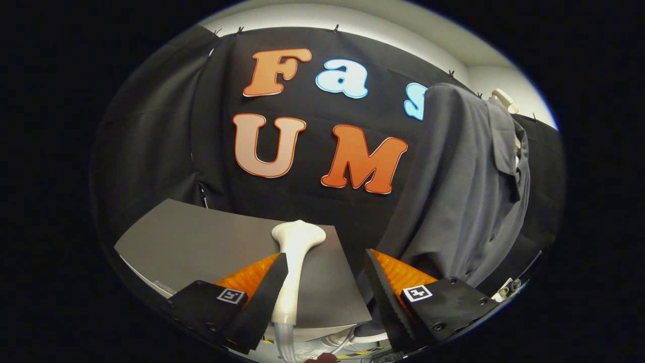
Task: Iron the clothes twice with a garment steamer, once on the left side and once on the right side.
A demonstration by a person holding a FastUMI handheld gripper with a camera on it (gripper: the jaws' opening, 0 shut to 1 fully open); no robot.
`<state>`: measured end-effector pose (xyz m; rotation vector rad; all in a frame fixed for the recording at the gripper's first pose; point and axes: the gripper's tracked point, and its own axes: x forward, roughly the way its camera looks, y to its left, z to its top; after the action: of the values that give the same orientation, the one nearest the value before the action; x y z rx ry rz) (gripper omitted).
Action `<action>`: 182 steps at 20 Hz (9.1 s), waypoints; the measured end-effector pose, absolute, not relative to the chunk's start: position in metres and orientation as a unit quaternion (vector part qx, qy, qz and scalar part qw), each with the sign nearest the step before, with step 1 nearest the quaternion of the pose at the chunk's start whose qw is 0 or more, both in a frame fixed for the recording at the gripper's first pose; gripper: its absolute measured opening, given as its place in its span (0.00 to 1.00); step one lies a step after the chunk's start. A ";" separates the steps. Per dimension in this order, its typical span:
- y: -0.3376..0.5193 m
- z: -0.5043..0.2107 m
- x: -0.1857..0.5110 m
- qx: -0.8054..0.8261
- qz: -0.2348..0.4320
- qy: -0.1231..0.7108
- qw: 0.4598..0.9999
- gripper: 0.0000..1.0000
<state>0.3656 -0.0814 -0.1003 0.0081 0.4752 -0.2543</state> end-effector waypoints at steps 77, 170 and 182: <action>-0.163 -0.014 0.073 0.066 0.000 0.015 0.998 0.38; -0.244 -0.266 0.107 0.072 0.001 0.110 0.991 0.38; -0.297 -0.132 0.083 0.057 -0.038 0.056 0.996 0.38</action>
<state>0.0834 -0.2969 -0.1315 0.1151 0.1128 -0.0762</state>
